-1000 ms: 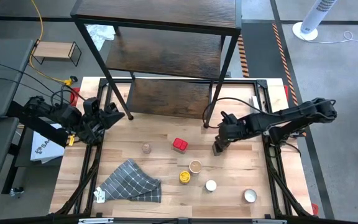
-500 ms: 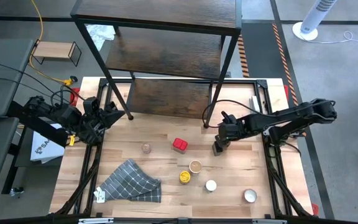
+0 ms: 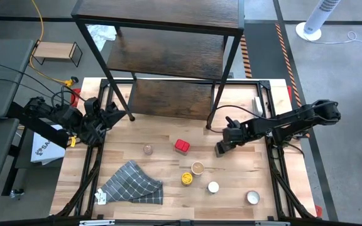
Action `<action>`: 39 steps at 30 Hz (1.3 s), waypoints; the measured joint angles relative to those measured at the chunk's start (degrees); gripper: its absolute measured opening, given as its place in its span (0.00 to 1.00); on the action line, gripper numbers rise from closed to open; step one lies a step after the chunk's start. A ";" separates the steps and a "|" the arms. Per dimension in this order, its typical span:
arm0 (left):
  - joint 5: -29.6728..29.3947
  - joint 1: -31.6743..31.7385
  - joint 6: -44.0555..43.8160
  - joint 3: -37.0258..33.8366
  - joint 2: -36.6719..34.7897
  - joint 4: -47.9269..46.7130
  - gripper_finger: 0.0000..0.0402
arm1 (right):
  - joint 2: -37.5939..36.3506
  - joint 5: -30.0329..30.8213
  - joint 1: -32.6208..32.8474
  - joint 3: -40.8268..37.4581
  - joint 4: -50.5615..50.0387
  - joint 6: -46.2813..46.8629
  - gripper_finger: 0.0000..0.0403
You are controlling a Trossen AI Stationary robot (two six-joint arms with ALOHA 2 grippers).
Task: Shelf spices
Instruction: Move the orange seasoning pack to the center of the table
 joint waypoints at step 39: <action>-4.47 -0.02 3.53 0.02 -0.42 2.66 0.00 | 44.07 1.58 4.62 65.69 10.16 -36.54 0.04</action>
